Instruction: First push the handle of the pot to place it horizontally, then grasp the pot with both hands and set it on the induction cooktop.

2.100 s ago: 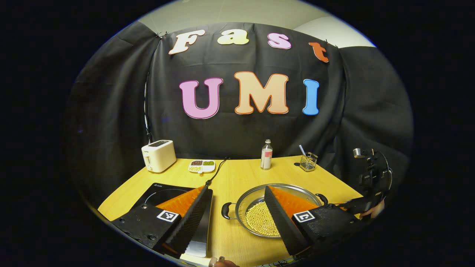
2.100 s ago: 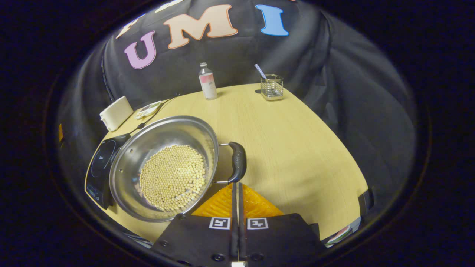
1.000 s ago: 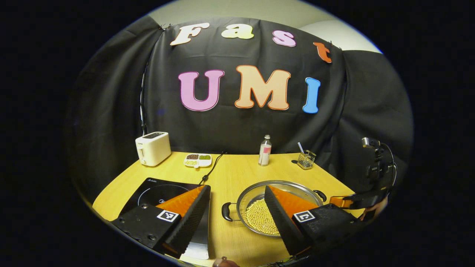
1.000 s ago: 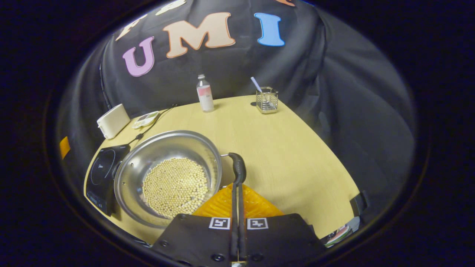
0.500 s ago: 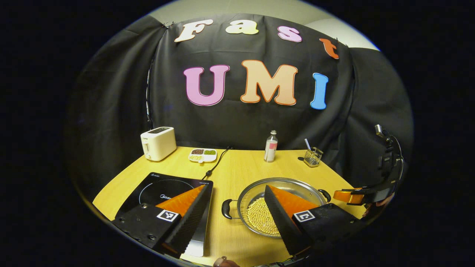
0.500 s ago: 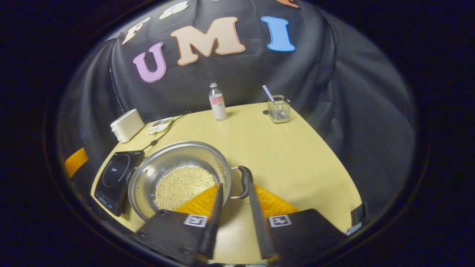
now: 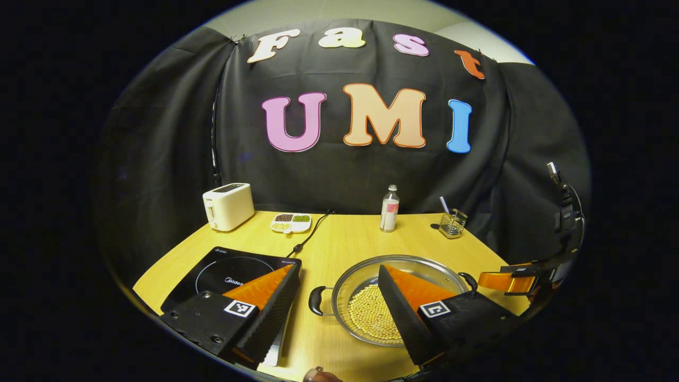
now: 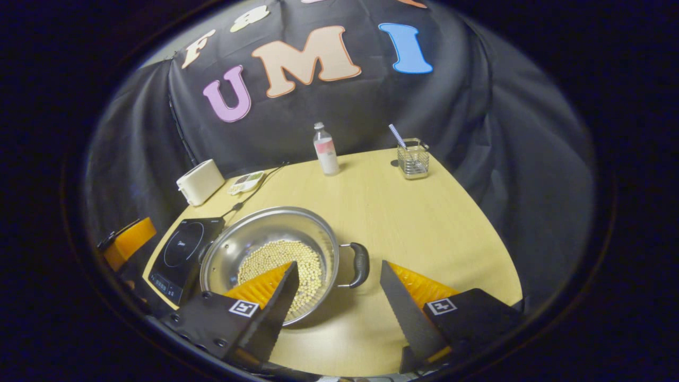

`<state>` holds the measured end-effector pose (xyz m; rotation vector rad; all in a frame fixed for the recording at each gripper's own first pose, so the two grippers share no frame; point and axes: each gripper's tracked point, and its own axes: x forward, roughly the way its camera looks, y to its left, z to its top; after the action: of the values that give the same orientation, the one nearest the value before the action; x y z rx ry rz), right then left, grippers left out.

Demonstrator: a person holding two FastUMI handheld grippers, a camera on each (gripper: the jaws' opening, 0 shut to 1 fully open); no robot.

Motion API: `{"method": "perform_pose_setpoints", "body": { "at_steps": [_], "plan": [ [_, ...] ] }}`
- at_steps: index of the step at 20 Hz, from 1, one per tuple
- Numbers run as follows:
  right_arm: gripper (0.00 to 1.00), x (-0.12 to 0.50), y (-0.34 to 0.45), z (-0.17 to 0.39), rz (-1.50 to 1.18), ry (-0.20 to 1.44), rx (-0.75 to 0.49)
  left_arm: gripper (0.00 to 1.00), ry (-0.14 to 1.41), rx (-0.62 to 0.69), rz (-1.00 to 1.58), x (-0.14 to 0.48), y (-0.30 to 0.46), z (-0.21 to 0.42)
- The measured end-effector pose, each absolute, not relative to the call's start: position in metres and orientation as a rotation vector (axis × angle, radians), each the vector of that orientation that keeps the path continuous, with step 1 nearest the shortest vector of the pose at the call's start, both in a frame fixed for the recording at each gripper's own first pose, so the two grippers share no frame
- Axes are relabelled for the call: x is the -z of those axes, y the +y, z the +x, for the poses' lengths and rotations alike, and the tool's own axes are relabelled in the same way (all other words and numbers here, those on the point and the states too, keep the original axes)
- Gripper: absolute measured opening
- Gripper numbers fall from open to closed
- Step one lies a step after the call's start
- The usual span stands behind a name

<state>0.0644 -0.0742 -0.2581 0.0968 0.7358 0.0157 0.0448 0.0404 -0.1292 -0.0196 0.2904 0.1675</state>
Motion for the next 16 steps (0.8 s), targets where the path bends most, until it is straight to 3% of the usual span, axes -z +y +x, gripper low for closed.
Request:
{"method": "perform_pose_setpoints", "body": {
  "at_steps": [12,13,14,16],
  "plan": [
    [0.99,0.317,-0.080,0.093,0.050,0.870,0.074,0.98,0.578,-0.140,-0.147,0.239,0.067,0.089],
    [0.94,0.325,-0.081,0.094,0.053,0.887,0.082,0.98,0.602,-0.149,-0.147,0.245,0.071,0.089],
    [0.99,0.331,-0.081,0.093,0.055,0.909,0.086,0.98,0.621,-0.158,-0.147,0.252,0.075,0.090],
    [0.95,0.342,-0.079,0.093,0.054,0.939,0.091,0.98,0.669,-0.167,-0.173,0.267,0.079,0.089]
  ]
}}
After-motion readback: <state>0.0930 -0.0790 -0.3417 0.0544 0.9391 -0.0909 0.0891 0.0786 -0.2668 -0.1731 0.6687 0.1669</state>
